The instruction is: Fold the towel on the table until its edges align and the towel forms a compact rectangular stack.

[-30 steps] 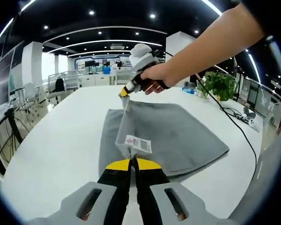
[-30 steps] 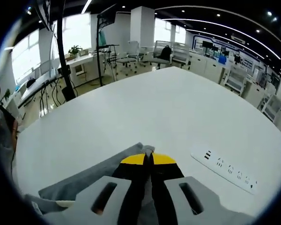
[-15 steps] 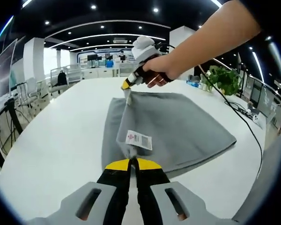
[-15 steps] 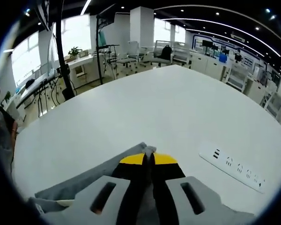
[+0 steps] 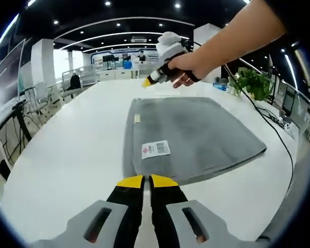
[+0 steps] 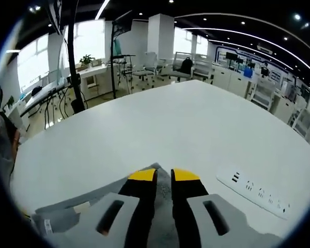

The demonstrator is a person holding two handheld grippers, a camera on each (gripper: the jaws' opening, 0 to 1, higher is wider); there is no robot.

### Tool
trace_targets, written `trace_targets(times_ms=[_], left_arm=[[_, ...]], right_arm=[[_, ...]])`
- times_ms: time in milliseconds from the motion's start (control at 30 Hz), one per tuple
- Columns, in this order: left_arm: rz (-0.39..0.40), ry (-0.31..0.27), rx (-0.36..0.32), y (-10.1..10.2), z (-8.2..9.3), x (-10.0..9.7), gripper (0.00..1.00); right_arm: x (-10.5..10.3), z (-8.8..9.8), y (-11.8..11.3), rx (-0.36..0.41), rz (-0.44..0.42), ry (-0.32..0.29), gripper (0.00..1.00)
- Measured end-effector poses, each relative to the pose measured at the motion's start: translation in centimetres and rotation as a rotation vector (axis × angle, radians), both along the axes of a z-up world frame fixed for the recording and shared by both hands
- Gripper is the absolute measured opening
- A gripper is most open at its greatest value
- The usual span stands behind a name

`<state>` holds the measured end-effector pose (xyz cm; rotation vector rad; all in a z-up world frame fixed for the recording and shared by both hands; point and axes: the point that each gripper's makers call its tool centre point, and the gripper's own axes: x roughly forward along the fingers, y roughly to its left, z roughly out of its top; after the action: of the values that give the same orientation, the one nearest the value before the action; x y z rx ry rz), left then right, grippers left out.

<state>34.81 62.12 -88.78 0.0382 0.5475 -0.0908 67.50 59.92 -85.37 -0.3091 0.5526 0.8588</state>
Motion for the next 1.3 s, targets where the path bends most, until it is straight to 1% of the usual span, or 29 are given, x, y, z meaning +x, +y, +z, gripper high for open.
trace_targets(times_ms=[100, 133, 167, 200, 267, 300, 333, 400, 433, 500, 533, 600, 633, 667, 700, 733, 800, 900, 933, 1000, 1133, 1200, 1300], left_arm=[[-0.025, -0.048, 0.022, -0.4, 1.1, 0.4, 0.04], [-0.057, -0.048, 0.011, -0.9, 0.8, 0.7, 0.04], [-0.076, -0.021, 0.011, -1.2, 0.2, 0.7, 0.04], [-0.087, 0.004, 0.025, -1.3, -0.4, 0.8, 0.04], [-0.08, 0.006, 0.028, -1.2, -0.4, 1.1, 0.04], [-0.073, 0.005, 0.012, -1.1, -0.4, 1.2, 0.05], [-0.067, 0.019, -0.002, -1.1, -0.6, 1.2, 0.05], [-0.065, 0.053, 0.013, -0.9, -1.2, 1.3, 0.05], [-0.064, 0.073, 0.024, -0.6, -1.7, 1.2, 0.05], [-0.045, 0.096, 0.014, -0.3, -2.2, 1.0, 0.05], [-0.04, 0.098, 0.007, -0.1, -2.4, 1.0, 0.05], [-0.039, 0.098, -0.001, -0.3, -2.3, 0.9, 0.05], [-0.039, 0.108, 0.01, -0.4, -2.1, 0.9, 0.06], [-0.038, 0.102, 0.017, -0.5, -1.8, 0.9, 0.06], [-0.039, 0.061, 0.006, -0.9, -0.7, 1.4, 0.06], [-0.051, 0.043, 0.002, -1.5, 0.0, 1.6, 0.06], [-0.092, 0.039, 0.026, -2.7, 0.9, 1.9, 0.06], [-0.117, 0.002, 0.016, -4.0, 2.4, 2.7, 0.06], [-0.137, -0.011, 0.013, -5.0, 3.3, 2.9, 0.06], [-0.18, -0.036, 0.036, -6.4, 4.4, 3.4, 0.06], [-0.234, -0.056, 0.016, -8.9, 5.6, 4.0, 0.06], [-0.274, -0.061, 0.004, -10.6, 6.0, 4.2, 0.08], [-0.319, -0.078, 0.029, -12.3, 6.7, 4.3, 0.1]], right_arm=[[0.0, 0.5, -0.9, 0.002, -0.01, -0.004, 0.09], [0.0, 0.7, -1.2, 0.003, -0.012, -0.003, 0.09], [0.0, 0.7, -1.3, 0.001, -0.013, -0.003, 0.1], [0.1, 0.8, -1.5, -0.001, -0.014, -0.004, 0.1], [-0.1, 1.4, -2.4, -0.001, -0.015, -0.01, 0.1], [-0.1, 1.5, -2.6, -0.012, -0.004, -0.019, 0.1], [-0.1, 1.6, -2.8, -0.022, 0.012, -0.03, 0.1], [0.1, 1.5, -3.5, -0.063, 0.042, -0.054, 0.11], [0.1, 1.5, -4.2, -0.067, 0.041, -0.053, 0.11], [0.1, 1.8, -5.0, -0.063, 0.035, -0.052, 0.13], [0.2, 1.9, -5.4, -0.057, 0.027, -0.05, 0.14], [0.2, 2.3, -6.4, -0.049, 0.012, -0.047, 0.16], [0.4, 2.2, -6.7, -0.045, 0.006, -0.046, 0.17], [0.5, 2.2, -7.0, -0.039, 0.002, -0.045, 0.17], [0.6, 2.3, -7.5, -0.028, -0.001, -0.04, 0.18], [0.6, 2.3, -7.8, -0.029, -0.001, -0.038, 0.2], [0.7, 2.1, -8.9, -0.041, -0.007, -0.038, 0.21], [0.6, 2.2, -10.2, -0.03, -0.017, -0.039, 0.21], [0.7, 2.2, -10.7, -0.034, -0.023, -0.037, 0.22], [0.2, 2.3, -12.0, -0.05, -0.021, -0.043, 0.22], [0.5, 2.7, -14.0, -0.047, -0.045, -0.044, 0.23], [0.0, 3.1, -14.8, -0.049, -0.051, -0.041, 0.25], [0.4, 3.3, -16.3, -0.047, -0.069, -0.037, 0.27]])
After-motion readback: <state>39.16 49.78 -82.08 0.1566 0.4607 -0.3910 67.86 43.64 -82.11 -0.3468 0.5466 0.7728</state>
